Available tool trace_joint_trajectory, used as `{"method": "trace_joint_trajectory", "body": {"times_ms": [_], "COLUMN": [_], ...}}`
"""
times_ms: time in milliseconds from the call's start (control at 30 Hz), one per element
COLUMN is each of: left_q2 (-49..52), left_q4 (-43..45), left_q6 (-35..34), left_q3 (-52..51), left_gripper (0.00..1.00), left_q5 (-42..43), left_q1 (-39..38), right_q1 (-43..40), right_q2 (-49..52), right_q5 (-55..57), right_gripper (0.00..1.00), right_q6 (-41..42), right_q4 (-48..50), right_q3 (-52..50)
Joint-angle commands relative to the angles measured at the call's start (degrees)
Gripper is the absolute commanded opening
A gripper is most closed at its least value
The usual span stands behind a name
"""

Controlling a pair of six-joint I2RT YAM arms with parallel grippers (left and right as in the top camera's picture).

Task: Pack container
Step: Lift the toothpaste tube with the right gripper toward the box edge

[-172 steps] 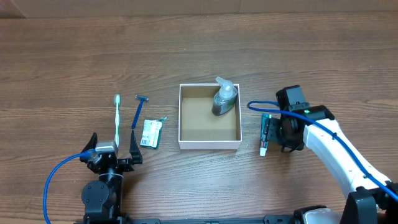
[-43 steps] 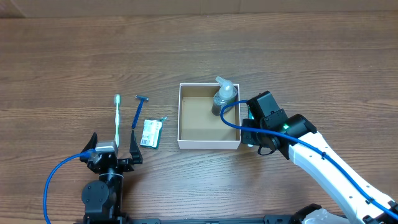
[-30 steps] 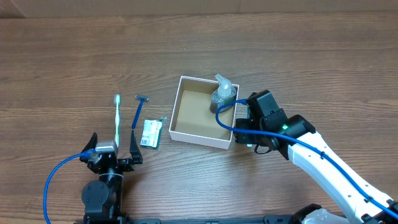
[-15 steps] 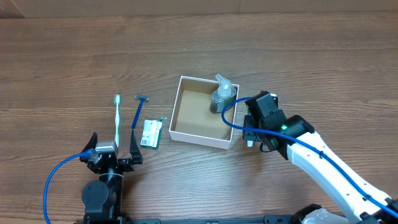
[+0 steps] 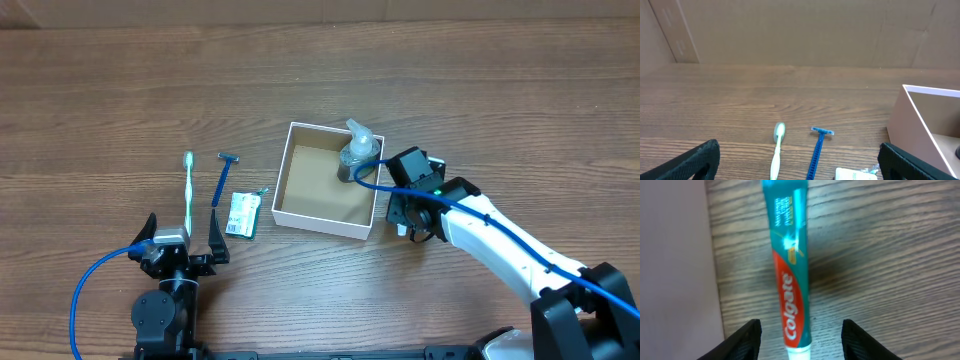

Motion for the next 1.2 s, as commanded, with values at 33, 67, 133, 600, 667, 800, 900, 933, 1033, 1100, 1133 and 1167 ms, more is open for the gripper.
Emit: {"method": "trace_joint_trajectory", "body": {"times_ms": [33,67,133,600,667,800,900,933,1033,1100,1133,1167], "left_q2": [-0.48,-0.48,-0.48,-0.48,-0.48,-0.48,-0.48,-0.48,-0.48,-0.48,-0.48,-0.48], "left_q4": [0.26,0.26,0.26,0.26,0.26,0.26,0.26,0.26,0.26,0.26,0.26,0.26], "left_q6": [-0.55,-0.55,-0.55,-0.55,-0.55,-0.55,-0.55,-0.55,-0.55,-0.55,-0.55,-0.55], "left_q3": [-0.35,-0.35,-0.35,-0.35,-0.35,-0.35,-0.35,-0.35,-0.35,-0.35,-0.35,-0.35], "left_gripper": [1.00,1.00,1.00,1.00,1.00,1.00,1.00,1.00,1.00,1.00,1.00,1.00], "left_q5": [-0.11,-0.11,-0.11,-0.11,-0.11,-0.11,-0.11,-0.11,-0.11,-0.11,-0.11,-0.11], "left_q1": [0.33,0.35,0.35,0.35,0.35,0.35,0.35,0.35,0.35,0.35,0.35,0.33], "right_q1": [-1.36,-1.36,-1.36,-1.36,-1.36,-1.36,-1.36,-1.36,-1.36,-1.36,-1.36,-1.36], "right_q2": [0.33,0.35,0.39,0.61,0.72,0.72,0.72,0.72,0.72,0.72,0.72,0.70], "right_q5": [-1.68,-2.10,-2.32,-2.01,-1.88,-1.77,-1.60,-1.60,-1.60,-1.62,-1.62,-1.60], "right_gripper": [0.54,0.54,0.54,0.54,0.54,0.42,0.34,0.33,0.29,0.25,0.22,0.21], "right_q6": [1.20,1.16,0.96,-0.50,-0.72,-0.72,-0.72,-0.72,-0.74,-0.74,-0.72,-0.76], "right_q4": [3.72,4.44,5.95,11.17,11.30,11.30,11.41,11.41,11.39,11.28,11.17,11.08], "right_q3": [-2.84,-3.28,-4.33,-8.46,-8.59,-8.59,-8.59,-8.59,-8.59,-8.59,-8.57,-8.55]}}
